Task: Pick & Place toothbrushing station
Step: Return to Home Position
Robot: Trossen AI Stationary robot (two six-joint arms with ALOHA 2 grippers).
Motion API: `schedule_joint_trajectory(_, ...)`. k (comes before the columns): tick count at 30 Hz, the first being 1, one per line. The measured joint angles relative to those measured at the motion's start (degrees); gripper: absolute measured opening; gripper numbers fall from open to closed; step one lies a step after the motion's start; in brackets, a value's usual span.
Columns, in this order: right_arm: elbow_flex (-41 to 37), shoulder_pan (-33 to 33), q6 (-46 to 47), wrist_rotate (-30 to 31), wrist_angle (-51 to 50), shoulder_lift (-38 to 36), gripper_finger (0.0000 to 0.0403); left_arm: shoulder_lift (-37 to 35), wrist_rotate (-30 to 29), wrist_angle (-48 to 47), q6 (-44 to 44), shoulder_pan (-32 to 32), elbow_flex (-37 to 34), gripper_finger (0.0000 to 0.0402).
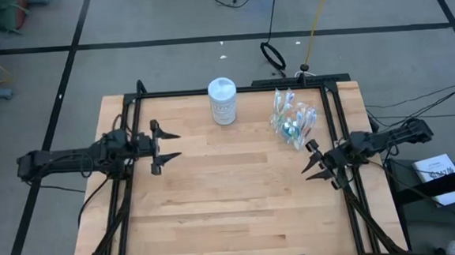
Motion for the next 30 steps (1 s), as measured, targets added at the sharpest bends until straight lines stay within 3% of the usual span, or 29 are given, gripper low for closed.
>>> schedule_joint_trajectory(8,-3.2,0.0,-0.1,-10.2,3.4,-4.7,0.0100,-2.7,6.6,2.0,0.1,0.0,-2.3,0.0271)
schedule_joint_trajectory(11,-4.0,0.0,-0.4,-8.9,2.7,-5.5,0.0100,-4.4,8.2,3.8,1.3,0.0,-4.6,0.0271)
schedule_joint_trajectory(15,-5.4,0.0,0.9,-3.6,3.5,-5.4,0.0100,-6.0,8.3,15.2,0.7,-0.2,-11.3,0.0271)
schedule_joint_trajectory(18,-5.3,-0.1,1.5,0.4,1.4,-5.3,0.0100,-5.8,8.2,12.0,-0.6,-0.6,-10.9,0.0271)
schedule_joint_trajectory(30,-5.4,-0.1,-6.3,1.9,1.2,-5.2,0.0100,-5.9,7.1,11.3,-1.2,-0.9,-10.9,0.0271)
